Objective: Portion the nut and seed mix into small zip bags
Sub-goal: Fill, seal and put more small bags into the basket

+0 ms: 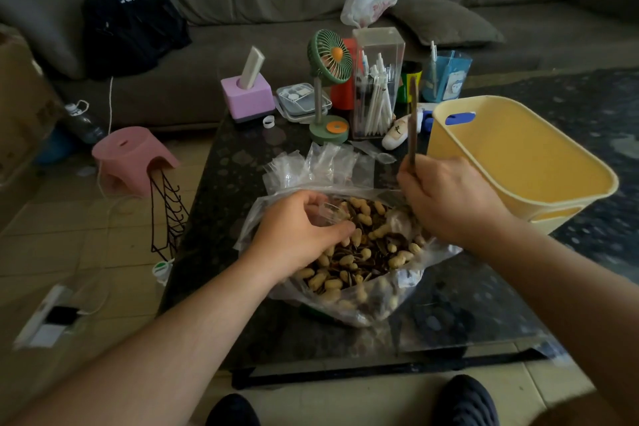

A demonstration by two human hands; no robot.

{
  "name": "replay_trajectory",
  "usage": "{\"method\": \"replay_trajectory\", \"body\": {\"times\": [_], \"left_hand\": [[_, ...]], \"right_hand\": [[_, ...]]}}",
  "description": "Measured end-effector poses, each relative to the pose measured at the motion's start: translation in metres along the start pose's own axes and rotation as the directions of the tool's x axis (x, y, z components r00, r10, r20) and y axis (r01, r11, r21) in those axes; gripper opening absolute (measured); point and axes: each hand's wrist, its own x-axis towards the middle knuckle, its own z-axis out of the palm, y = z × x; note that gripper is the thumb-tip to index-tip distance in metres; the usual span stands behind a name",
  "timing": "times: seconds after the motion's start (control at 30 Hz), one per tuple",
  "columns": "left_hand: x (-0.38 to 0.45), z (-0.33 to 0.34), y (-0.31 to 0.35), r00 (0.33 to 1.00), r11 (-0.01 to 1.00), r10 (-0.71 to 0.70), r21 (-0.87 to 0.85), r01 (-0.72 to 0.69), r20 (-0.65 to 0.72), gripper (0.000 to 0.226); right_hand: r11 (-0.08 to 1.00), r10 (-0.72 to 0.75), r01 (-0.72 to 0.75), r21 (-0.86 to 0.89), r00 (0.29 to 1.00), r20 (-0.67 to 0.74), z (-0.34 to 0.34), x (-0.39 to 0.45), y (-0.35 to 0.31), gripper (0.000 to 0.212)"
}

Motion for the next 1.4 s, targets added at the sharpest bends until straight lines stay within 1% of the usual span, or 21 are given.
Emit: {"method": "replay_trajectory", "body": {"times": [0.07, 0.13, 0.2, 0.3, 0.43, 0.5, 0.57, 0.67, 0.73, 0.9, 0.97, 1.03, 1.07, 1.1, 1.17, 1.23, 1.27, 1.33, 1.4], "left_hand": [[-0.001, 0.0, 0.0, 1.0, 1.0, 0.001, 0.004, -0.001, 0.004, 0.055], [-0.001, 0.0, 0.0, 1.0, 1.0, 0.001, 0.006, -0.002, 0.005, 0.054], [0.0, 0.001, 0.0, 1.0, 1.0, -0.006, 0.007, 0.006, 0.006, 0.054], [0.001, 0.005, -0.001, 1.0, 0.999, -0.029, -0.02, 0.029, 0.001, 0.058], [0.001, 0.007, -0.001, 0.998, 0.996, -0.052, -0.069, 0.053, 0.017, 0.053], [0.001, 0.007, 0.0, 0.998, 0.993, -0.065, -0.1, 0.067, 0.021, 0.049], [0.001, 0.007, -0.001, 0.997, 0.988, -0.074, -0.138, 0.076, 0.025, 0.044], [0.002, 0.007, -0.004, 0.996, 0.976, -0.074, -0.203, 0.084, 0.054, 0.044], [0.002, 0.006, -0.005, 0.995, 0.966, -0.07, -0.245, 0.087, 0.076, 0.045], [0.0, 0.0, 0.0, 0.991, 0.912, -0.054, -0.398, 0.1, 0.125, 0.044], [0.001, -0.004, 0.0, 0.991, 0.899, -0.043, -0.427, 0.095, 0.128, 0.04], [0.003, -0.009, -0.001, 0.992, 0.898, -0.039, -0.432, 0.086, 0.117, 0.045], [0.004, -0.011, -0.001, 0.995, 0.916, -0.039, -0.395, 0.074, 0.096, 0.051], [0.005, -0.014, -0.003, 0.997, 0.944, -0.036, -0.325, 0.057, 0.069, 0.056], [0.006, -0.017, -0.005, 0.999, 0.981, -0.031, -0.193, 0.037, 0.032, 0.057], [0.006, -0.018, -0.007, 0.998, 0.986, -0.047, -0.159, 0.053, 0.04, 0.057], [0.006, -0.018, -0.007, 0.997, 0.987, -0.057, -0.145, 0.063, 0.046, 0.058], [0.006, -0.017, -0.007, 0.996, 0.99, -0.075, -0.117, 0.081, 0.049, 0.06], [0.006, -0.016, -0.006, 0.994, 0.989, -0.096, -0.108, 0.101, 0.058, 0.06]], "right_hand": [[1.0, 0.001, -0.001, 0.001, 0.999, 0.046, -0.005, -0.001, -0.002, 0.033], [1.0, -0.028, 0.028, 0.0, 0.992, 0.119, -0.005, -0.004, -0.013, 0.034], [0.998, -0.063, 0.061, 0.015, 0.987, 0.148, 0.0, -0.008, -0.024, 0.034], [0.994, -0.108, 0.107, 0.025, 0.99, 0.087, 0.013, -0.014, -0.03, 0.034], [0.99, -0.082, 0.085, 0.114, 0.996, -0.031, 0.03, -0.018, -0.034, 0.031], [0.986, -0.014, 0.018, 0.163, 1.0, -0.026, 0.032, -0.015, -0.032, 0.028], [0.963, 0.087, -0.093, 0.251, 0.996, 0.038, 0.031, -0.014, -0.028, 0.023], [0.877, 0.258, -0.317, 0.362, 0.945, 0.203, 0.026, -0.013, -0.024, 0.018], [0.814, 0.326, -0.412, 0.409, 0.908, 0.265, 0.022, -0.012, -0.023, 0.018], [0.642, 0.455, -0.554, 0.529, 0.832, 0.318, 0.02, -0.011, -0.013, 0.02], [0.579, 0.48, -0.581, 0.572, 0.81, 0.337, 0.021, -0.011, -0.01, 0.021], [0.547, 0.499, -0.59, 0.594, 0.799, 0.335, 0.018, -0.011, -0.007, 0.022], [0.553, 0.506, -0.587, 0.591, 0.801, 0.32, 0.017, -0.011, -0.006, 0.023], [0.571, 0.511, -0.579, 0.582, 0.805, 0.3, 0.016, -0.01, -0.005, 0.023], [0.605, 0.509, -0.569, 0.557, 0.814, 0.279, 0.013, -0.01, -0.004, 0.023], [0.647, 0.476, -0.556, 0.522, 0.829, 0.293, 0.009, -0.012, -0.007, 0.023], [0.695, 0.443, -0.534, 0.482, 0.846, 0.298, 0.007, -0.013, -0.01, 0.022], [0.808, 0.355, -0.448, 0.382, 0.888, 0.291, 0.005, -0.015, -0.017, 0.022], [0.869, 0.278, -0.367, 0.332, 0.917, 0.285, 0.003, -0.018, -0.024, 0.023]]}}
